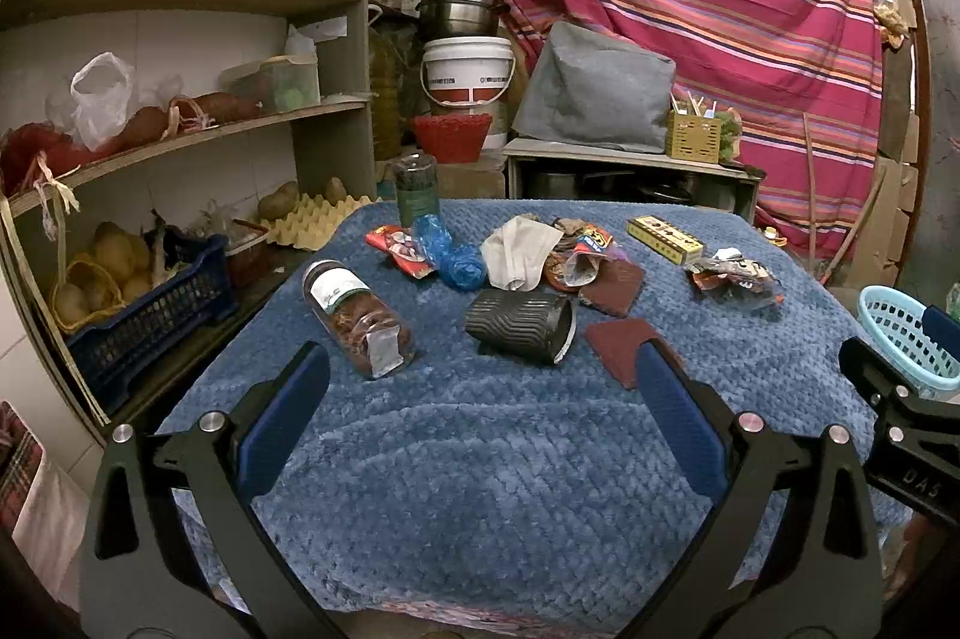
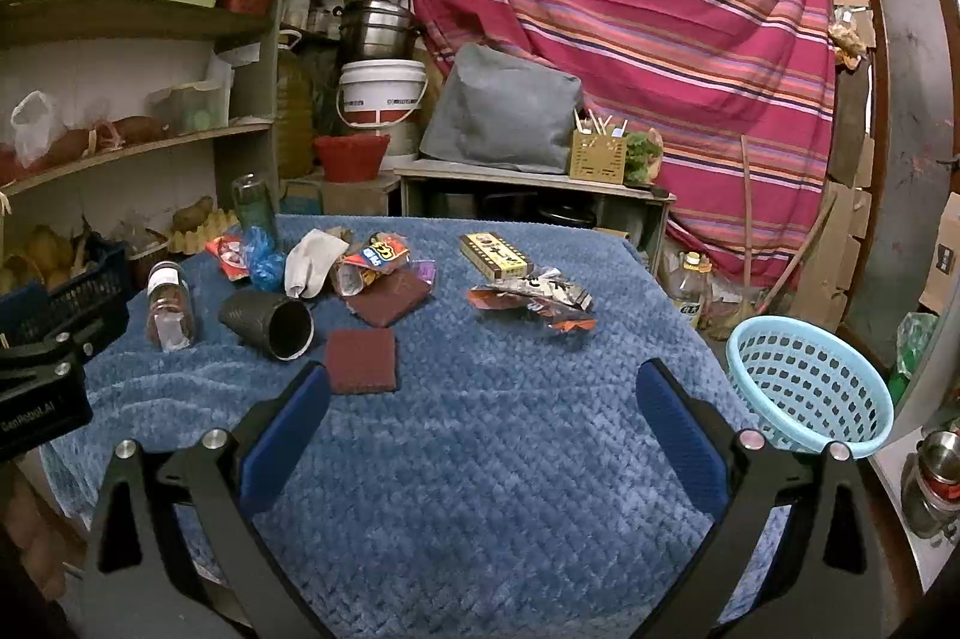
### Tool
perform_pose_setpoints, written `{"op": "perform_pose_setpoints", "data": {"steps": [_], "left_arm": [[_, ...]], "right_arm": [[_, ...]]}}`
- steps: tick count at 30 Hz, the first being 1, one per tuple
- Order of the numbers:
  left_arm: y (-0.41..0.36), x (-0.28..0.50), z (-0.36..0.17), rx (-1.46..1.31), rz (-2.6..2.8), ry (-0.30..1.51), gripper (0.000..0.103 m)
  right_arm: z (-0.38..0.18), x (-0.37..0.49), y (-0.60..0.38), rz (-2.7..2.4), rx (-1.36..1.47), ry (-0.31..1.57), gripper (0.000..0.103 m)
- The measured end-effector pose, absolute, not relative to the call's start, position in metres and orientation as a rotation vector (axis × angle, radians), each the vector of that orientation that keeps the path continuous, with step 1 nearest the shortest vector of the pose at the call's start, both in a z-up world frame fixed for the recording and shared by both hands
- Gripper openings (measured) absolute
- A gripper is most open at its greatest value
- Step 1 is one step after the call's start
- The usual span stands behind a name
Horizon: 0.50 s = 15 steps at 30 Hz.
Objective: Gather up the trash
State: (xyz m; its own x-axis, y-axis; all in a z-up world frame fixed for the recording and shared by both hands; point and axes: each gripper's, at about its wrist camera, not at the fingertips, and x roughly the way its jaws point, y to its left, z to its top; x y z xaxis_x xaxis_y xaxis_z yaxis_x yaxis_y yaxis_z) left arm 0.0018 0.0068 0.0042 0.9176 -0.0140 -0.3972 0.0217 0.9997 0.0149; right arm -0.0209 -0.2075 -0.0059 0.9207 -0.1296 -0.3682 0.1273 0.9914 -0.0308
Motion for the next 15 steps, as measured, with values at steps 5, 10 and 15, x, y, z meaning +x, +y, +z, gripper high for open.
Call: {"op": "perform_pose_setpoints", "data": {"steps": [5, 10, 15], "left_arm": [[0.006, 0.0015, 0.0033, 0.023, -0.018, 0.404, 0.098], [0.0063, 0.0017, 0.0045, 0.023, -0.017, 0.406, 0.098], [0.0057, 0.0014, 0.0043, 0.021, -0.016, 0.406, 0.098]], "right_arm": [[-0.0057, -0.0214, -0.2092, -0.131, -0.005, 0.379, 0.099], [-0.0067, -0.0206, -0.2102, -0.134, -0.005, 0.378, 0.099], [-0.0073, -0.0204, -0.2105, -0.134, -0.008, 0.376, 0.099]]}}
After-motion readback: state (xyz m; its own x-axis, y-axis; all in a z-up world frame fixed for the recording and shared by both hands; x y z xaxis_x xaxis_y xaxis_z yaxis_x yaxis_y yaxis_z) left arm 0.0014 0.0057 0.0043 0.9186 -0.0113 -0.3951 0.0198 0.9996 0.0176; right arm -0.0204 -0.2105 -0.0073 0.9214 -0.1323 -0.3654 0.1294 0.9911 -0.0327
